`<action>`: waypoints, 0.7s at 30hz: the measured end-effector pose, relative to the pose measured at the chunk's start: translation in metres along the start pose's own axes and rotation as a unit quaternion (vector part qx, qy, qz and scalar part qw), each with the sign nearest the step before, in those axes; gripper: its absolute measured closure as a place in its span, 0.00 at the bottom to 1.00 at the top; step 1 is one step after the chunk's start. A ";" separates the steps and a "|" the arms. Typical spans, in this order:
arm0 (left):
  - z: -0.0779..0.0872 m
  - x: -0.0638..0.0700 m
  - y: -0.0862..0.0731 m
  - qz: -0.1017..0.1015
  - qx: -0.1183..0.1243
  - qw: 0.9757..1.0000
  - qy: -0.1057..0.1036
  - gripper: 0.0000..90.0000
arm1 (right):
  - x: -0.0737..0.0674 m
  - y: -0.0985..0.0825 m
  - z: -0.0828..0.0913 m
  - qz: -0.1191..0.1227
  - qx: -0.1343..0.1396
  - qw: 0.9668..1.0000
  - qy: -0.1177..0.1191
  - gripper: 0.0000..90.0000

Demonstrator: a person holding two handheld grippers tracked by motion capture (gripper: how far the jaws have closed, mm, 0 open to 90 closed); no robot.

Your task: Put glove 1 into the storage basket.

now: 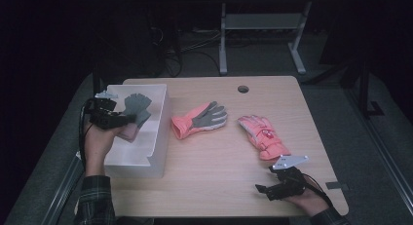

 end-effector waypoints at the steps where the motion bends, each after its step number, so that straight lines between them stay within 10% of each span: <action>1: -0.003 -0.003 -0.002 0.003 -0.005 1.000 0.003 0.69 | 0.001 0.000 0.000 0.003 0.000 1.000 0.000 0.15; 21: -0.057 -0.029 -0.033 0.027 -0.112 0.992 0.040 0.67 | 0.001 -0.001 0.001 0.005 0.001 1.000 0.001 0.16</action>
Point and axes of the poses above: each handheld gripper's, and its own axes: z roughly backward along the jaws, y roughly out of its top, x roughly to its right, the point moved 2 cm from there along -z, roughly forward along the jaws, and after that the axes turned 7 degrees about -y, right-handed, at the moved point
